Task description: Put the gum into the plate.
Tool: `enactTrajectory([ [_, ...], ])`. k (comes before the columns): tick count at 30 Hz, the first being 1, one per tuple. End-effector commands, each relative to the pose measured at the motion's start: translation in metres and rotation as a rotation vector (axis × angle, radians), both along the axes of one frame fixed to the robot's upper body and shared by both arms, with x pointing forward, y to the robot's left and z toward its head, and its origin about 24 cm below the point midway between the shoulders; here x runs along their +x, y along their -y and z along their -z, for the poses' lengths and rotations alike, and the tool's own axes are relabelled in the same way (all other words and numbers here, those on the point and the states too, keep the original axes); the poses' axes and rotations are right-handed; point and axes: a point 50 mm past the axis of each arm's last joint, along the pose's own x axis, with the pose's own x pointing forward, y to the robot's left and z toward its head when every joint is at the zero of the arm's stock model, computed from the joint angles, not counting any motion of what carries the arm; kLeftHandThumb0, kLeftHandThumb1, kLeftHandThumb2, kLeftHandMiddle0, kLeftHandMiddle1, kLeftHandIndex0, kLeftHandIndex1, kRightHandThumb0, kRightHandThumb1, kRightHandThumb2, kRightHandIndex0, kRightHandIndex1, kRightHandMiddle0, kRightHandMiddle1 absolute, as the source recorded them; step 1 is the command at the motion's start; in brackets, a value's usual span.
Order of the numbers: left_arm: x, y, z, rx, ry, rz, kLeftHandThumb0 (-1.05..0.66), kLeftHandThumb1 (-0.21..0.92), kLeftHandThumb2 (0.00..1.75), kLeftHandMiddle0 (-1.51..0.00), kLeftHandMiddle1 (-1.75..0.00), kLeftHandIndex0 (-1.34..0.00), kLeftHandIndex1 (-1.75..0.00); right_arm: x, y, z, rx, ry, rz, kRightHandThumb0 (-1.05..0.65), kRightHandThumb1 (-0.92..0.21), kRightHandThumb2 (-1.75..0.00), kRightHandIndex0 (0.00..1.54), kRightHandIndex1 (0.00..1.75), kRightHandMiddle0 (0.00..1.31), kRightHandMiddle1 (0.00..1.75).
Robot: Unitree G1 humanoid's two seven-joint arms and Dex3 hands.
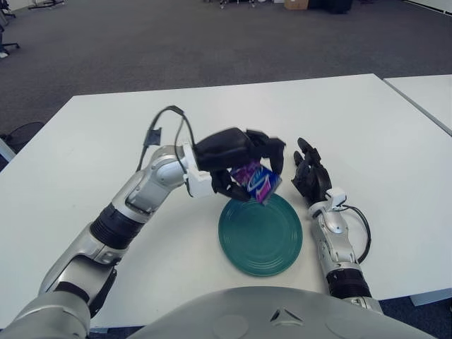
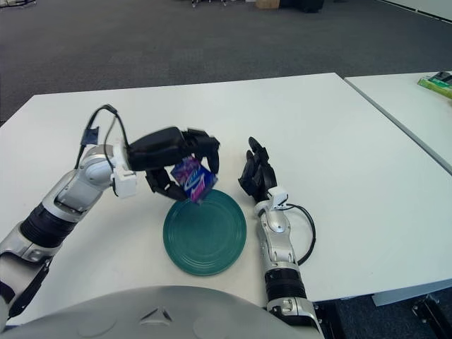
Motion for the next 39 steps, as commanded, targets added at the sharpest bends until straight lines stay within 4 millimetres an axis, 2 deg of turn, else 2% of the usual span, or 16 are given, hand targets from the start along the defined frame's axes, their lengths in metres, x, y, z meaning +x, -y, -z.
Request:
enactTrajectory([
  [1,-0.005,0.013,0.013,0.107,-0.017,0.058,-0.52,0.19,1.46,-1.16,-1.75,-0.71,-1.75,-0.033,0.006,0.046,0.017,-0.252,0.044,-0.77,-0.92,-0.95,0.17,0.01,0.0,0.36],
  [4,-0.01,0.024,0.022,0.17,0.02,0.113,-0.52,0.19,1.46,-1.16,-1.75,-0.71,-1.75,-0.035,0.007,0.047,0.012,-0.25,0.049,-0.75,-0.92,-0.96,0.19,0.02,0.0,0.39],
  [8,-0.012,0.025,0.023,0.226,0.078,0.147,-0.5,0.23,1.42,-1.16,-1.75,-0.68,-1.75,-0.037,0.007,0.049,0.014,-0.253,0.049,-0.74,-0.92,-0.97,0.2,0.02,0.0,0.41],
  [12,-0.013,0.026,0.031,0.308,0.132,0.193,-0.48,0.31,1.28,-1.15,-1.75,-0.63,-1.7,-0.037,0.006,0.05,0.019,-0.259,0.046,-0.72,-0.92,-0.98,0.2,0.02,0.0,0.42],
  [18,-0.013,0.031,0.038,0.391,0.124,0.249,-0.44,0.47,1.02,-1.12,-1.75,-0.58,-1.61,-0.036,0.003,0.049,-0.023,-0.266,0.046,-0.71,-0.92,-1.0,0.21,0.02,0.0,0.43],
  [24,-0.014,0.035,0.039,0.443,0.153,0.277,-0.42,0.54,0.89,-1.06,-1.75,-0.57,-1.56,-0.038,0.003,0.047,-0.053,-0.268,0.042,-0.71,-0.92,-1.02,0.2,0.01,0.0,0.4],
  [28,-0.015,0.036,0.039,0.453,0.165,0.281,-0.42,0.56,0.86,-1.02,-1.75,-0.57,-1.54,-0.039,0.003,0.045,-0.065,-0.27,0.037,-0.71,-0.92,-1.03,0.19,0.0,0.0,0.39],
  [33,-0.015,0.039,0.041,0.47,0.138,0.277,-0.41,0.59,0.8,-0.94,-1.75,-0.57,-1.53,-0.039,0.003,0.043,-0.084,-0.275,0.025,-0.72,-0.92,-1.05,0.17,0.0,0.0,0.35],
  [35,-0.016,0.039,0.044,0.454,0.115,0.262,-0.4,0.64,0.73,-0.91,-1.75,-0.54,-1.53,-0.039,0.003,0.042,-0.087,-0.275,0.024,-0.72,-0.92,-1.05,0.17,0.0,0.0,0.34],
  [37,-0.017,0.04,0.048,0.434,0.105,0.248,-0.39,0.74,0.62,-0.8,-1.75,-0.45,-1.57,-0.039,0.004,0.041,-0.088,-0.276,0.024,-0.71,-0.92,-1.05,0.17,0.0,0.0,0.34],
  [39,-0.017,0.041,0.05,0.424,0.105,0.242,-0.38,0.84,0.5,-0.61,-1.75,-0.38,-1.59,-0.039,0.004,0.04,-0.088,-0.277,0.024,-0.71,-0.92,-1.04,0.17,0.0,0.0,0.35],
])
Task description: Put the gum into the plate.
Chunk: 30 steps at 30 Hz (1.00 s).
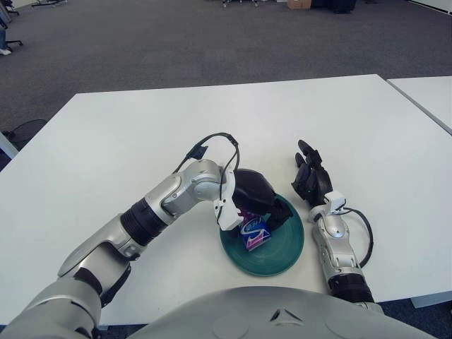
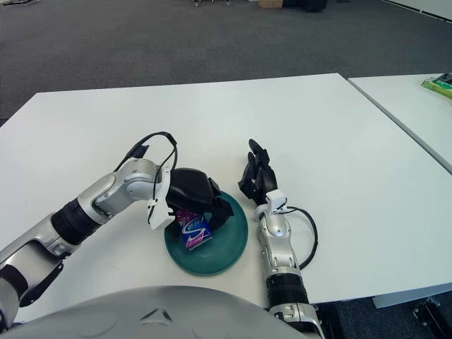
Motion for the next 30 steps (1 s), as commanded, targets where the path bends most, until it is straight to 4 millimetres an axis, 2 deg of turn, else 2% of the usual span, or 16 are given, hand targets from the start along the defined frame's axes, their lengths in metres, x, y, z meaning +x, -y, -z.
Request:
enactTrajectory([
  [1,0.001,-0.001,0.008,-0.004,0.007,-0.026,-0.37,0.85,0.48,-0.58,-1.75,-0.37,-1.6,-0.032,0.005,0.042,0.006,-0.27,0.028,-0.71,-0.92,-1.04,0.17,0.0,0.0,0.36],
  [2,0.001,0.0,0.009,-0.001,0.02,-0.019,-0.53,0.88,0.45,-0.45,-1.54,-0.25,-1.52,-0.031,0.006,0.044,0.012,-0.277,0.028,-0.7,-0.92,-1.04,0.18,0.0,0.0,0.37],
  [3,0.001,0.0,0.009,0.001,0.03,-0.015,-0.65,0.89,0.45,-0.38,-1.31,-0.16,-1.4,-0.03,0.006,0.046,0.016,-0.282,0.029,-0.7,-0.92,-1.04,0.18,0.01,0.0,0.38],
  [4,0.002,0.0,0.01,0.013,0.041,-0.008,-0.69,0.9,0.45,-0.36,-1.22,-0.13,-1.36,-0.028,0.006,0.048,0.024,-0.291,0.03,-0.7,-0.92,-1.04,0.18,0.01,0.0,0.38],
  [6,0.003,0.0,0.012,0.039,0.051,-0.002,-0.79,0.91,0.49,-0.33,-0.72,-0.05,-1.11,-0.025,0.006,0.051,0.041,-0.301,0.033,-0.69,-0.92,-1.04,0.2,0.01,0.0,0.41],
  [9,0.004,0.0,0.012,0.066,0.054,0.002,-0.87,0.92,0.57,-0.29,-0.32,-0.02,-0.84,-0.022,0.005,0.054,0.077,-0.306,0.045,-0.69,-0.92,-1.04,0.23,0.03,0.0,0.48],
  [11,0.005,-0.001,0.011,0.072,0.049,0.004,-0.9,0.92,0.62,-0.26,-0.2,-0.01,-0.7,-0.019,0.003,0.057,0.112,-0.307,0.059,-0.69,-0.92,-1.02,0.25,0.03,0.0,0.52],
  [18,0.006,-0.003,0.004,0.075,0.051,0.022,-0.99,0.92,0.72,-0.18,-0.04,0.0,-0.43,-0.017,0.002,0.058,0.161,-0.289,0.095,-0.67,-0.92,-0.98,0.3,0.04,0.0,0.61],
  [24,0.006,-0.004,0.002,0.065,0.093,0.054,-1.04,0.92,0.77,-0.13,-0.01,0.0,-0.26,-0.015,-0.001,0.058,0.193,-0.278,0.139,-0.66,-0.92,-0.95,0.32,0.04,0.0,0.63],
  [30,0.008,-0.011,0.001,0.063,0.108,0.05,-1.05,0.92,0.79,-0.1,0.0,0.0,-0.17,-0.013,-0.002,0.058,0.196,-0.268,0.157,-0.65,-0.92,-0.93,0.35,0.04,0.0,0.66],
])
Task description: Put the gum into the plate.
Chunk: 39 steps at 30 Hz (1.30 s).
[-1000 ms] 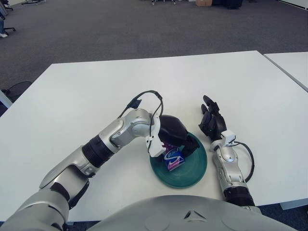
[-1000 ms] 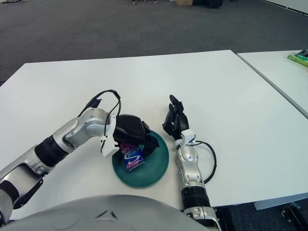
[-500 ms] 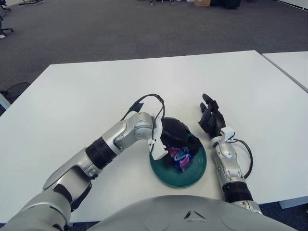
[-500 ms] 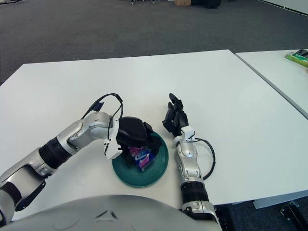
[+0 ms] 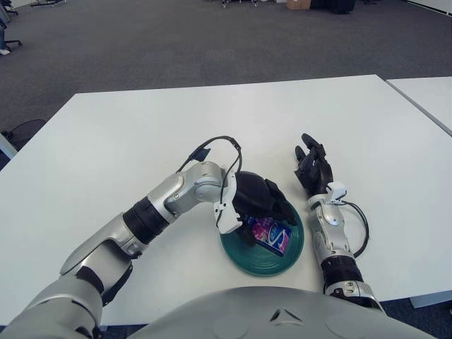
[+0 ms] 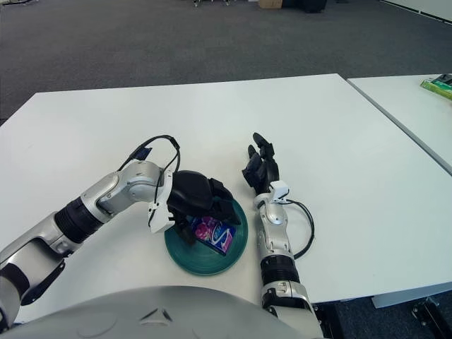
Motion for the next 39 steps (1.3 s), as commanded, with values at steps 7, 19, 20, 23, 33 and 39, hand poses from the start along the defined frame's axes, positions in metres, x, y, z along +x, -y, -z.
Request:
enactTrajectory([
  [7,0.02,-0.028,-0.01,-0.061,0.002,-0.087,-1.05,0.92,0.8,-0.08,0.0,0.0,-0.11,-0.033,-0.008,0.049,0.154,-0.261,0.085,-0.62,-0.92,-0.9,0.37,0.04,0.0,0.73],
  [19,0.04,-0.097,0.049,-0.922,-0.604,-0.951,-1.05,0.92,0.55,0.0,0.0,0.0,0.0,-0.047,0.006,0.044,-0.03,-0.25,-0.096,-0.74,-0.92,-0.96,0.24,0.0,0.0,0.56],
  [20,0.04,-0.098,0.055,-1.025,-0.637,-1.015,-1.05,0.92,0.53,0.0,0.0,0.0,0.0,-0.046,0.007,0.045,-0.036,-0.259,-0.101,-0.75,-0.92,-0.97,0.23,0.0,0.0,0.52],
  [23,0.034,-0.1,0.05,-1.359,-0.79,-1.138,-1.05,0.92,0.54,0.0,0.0,0.0,0.0,-0.044,0.008,0.045,-0.051,-0.271,-0.107,-0.77,-0.92,-0.97,0.2,0.0,0.0,0.46],
  [33,0.024,-0.14,0.083,-1.504,-0.828,-1.632,-1.05,0.92,0.79,0.0,0.0,0.0,0.0,-0.031,0.005,0.04,-0.058,-0.255,-0.138,-0.78,-0.92,-0.95,0.16,0.0,0.0,0.4],
  [39,0.019,-0.154,0.107,-1.397,-0.862,-1.825,-1.02,0.92,0.91,0.0,0.0,0.0,0.0,-0.026,0.007,0.036,-0.062,-0.243,-0.162,-0.78,-0.92,-0.93,0.14,0.0,0.0,0.4],
])
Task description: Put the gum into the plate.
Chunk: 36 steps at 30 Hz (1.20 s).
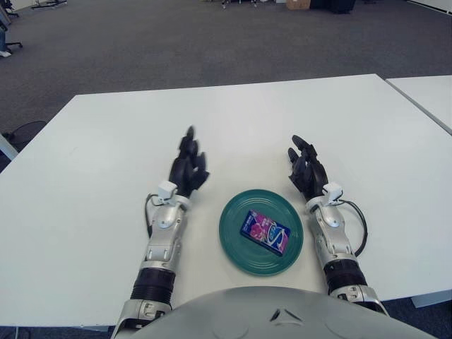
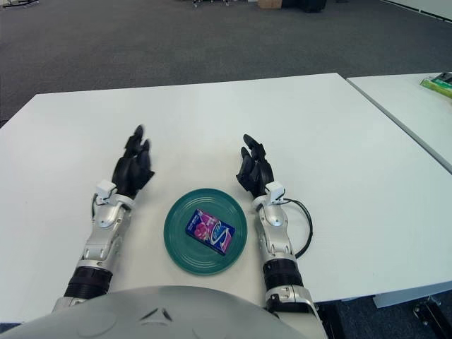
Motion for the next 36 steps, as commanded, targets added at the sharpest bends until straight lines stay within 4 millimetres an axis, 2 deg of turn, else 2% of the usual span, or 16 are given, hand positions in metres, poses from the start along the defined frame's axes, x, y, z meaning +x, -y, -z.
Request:
enactTrajectory([
  [1,-0.004,-0.008,0.015,0.016,-0.089,-0.026,-1.01,0.92,0.93,0.0,0.0,0.0,0.0,-0.023,0.007,0.038,0.002,-0.233,0.009,-0.78,-0.92,-0.93,0.13,0.0,0.0,0.38],
  [5,-0.02,-0.004,0.029,0.004,-0.14,-0.043,-0.98,0.92,0.96,0.0,0.0,-0.02,-0.01,-0.019,0.009,0.037,-0.008,-0.241,0.017,-0.78,-0.92,-0.94,0.12,0.0,0.0,0.36],
  [9,-0.028,0.005,0.032,-0.007,-0.137,-0.053,-0.94,0.92,0.98,0.0,0.0,-0.03,-0.02,-0.013,0.011,0.036,-0.008,-0.245,0.03,-0.79,-0.92,-0.95,0.12,0.0,0.0,0.34],
  [15,-0.032,0.02,0.021,-0.012,-0.087,-0.032,-0.91,0.92,1.0,0.0,0.0,-0.03,-0.03,-0.008,0.013,0.036,-0.016,-0.23,0.06,-0.79,-0.92,-0.96,0.12,0.0,0.0,0.32],
  [24,-0.033,0.025,0.01,0.001,-0.015,-0.027,-0.9,0.92,1.0,-0.02,-0.01,-0.03,-0.04,-0.013,0.012,0.036,-0.035,-0.154,0.066,-0.78,-0.92,-0.99,0.12,0.0,0.0,0.29],
  [32,-0.046,0.029,0.008,-0.025,0.045,-0.021,-0.93,0.92,0.99,-0.05,-0.02,-0.05,-0.07,-0.018,0.009,0.033,-0.085,-0.043,0.077,-0.78,-0.92,-1.01,0.1,0.0,0.0,0.28],
  [36,-0.056,0.03,0.008,-0.051,0.081,-0.026,-0.95,0.92,0.97,-0.09,-0.01,-0.01,-0.26,-0.026,0.003,0.03,-0.124,0.026,0.072,-0.78,-0.92,-1.02,0.09,0.0,0.0,0.26],
])
